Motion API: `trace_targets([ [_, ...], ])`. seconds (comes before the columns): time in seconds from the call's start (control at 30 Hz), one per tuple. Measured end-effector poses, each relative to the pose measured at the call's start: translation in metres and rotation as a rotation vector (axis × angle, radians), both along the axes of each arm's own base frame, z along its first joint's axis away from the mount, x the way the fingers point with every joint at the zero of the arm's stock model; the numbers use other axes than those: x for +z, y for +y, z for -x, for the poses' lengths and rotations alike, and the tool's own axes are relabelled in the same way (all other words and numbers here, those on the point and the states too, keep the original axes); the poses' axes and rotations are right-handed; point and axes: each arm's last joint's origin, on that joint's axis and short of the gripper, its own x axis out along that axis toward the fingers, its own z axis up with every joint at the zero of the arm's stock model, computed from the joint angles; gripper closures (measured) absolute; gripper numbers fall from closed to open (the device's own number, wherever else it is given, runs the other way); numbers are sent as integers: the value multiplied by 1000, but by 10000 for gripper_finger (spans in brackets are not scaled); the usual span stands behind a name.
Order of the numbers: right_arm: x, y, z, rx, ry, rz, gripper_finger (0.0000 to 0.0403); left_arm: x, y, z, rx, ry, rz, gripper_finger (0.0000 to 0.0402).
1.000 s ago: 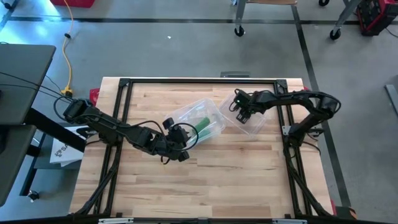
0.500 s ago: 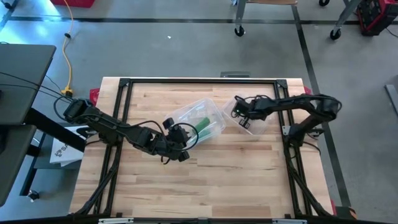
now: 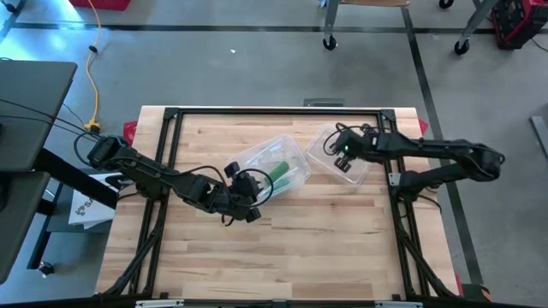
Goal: Roll bandage
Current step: Close the transparent bin
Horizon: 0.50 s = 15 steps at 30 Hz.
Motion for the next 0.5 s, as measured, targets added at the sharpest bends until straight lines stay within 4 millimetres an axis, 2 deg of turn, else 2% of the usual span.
trace_targets([
  [0.17, -9, -25, 6, 16, 20, -131, 377, 0, 0, 0, 0, -3, 1, 316],
  [0.37, -33, -56, 5, -24, 62, -210, 274, 0, 0, 0, 0, -3, 1, 316],
  [0.5, -54, -66, -1, -48, 112, -243, 225, 0, 0, 0, 0, -5, 2, 316],
])
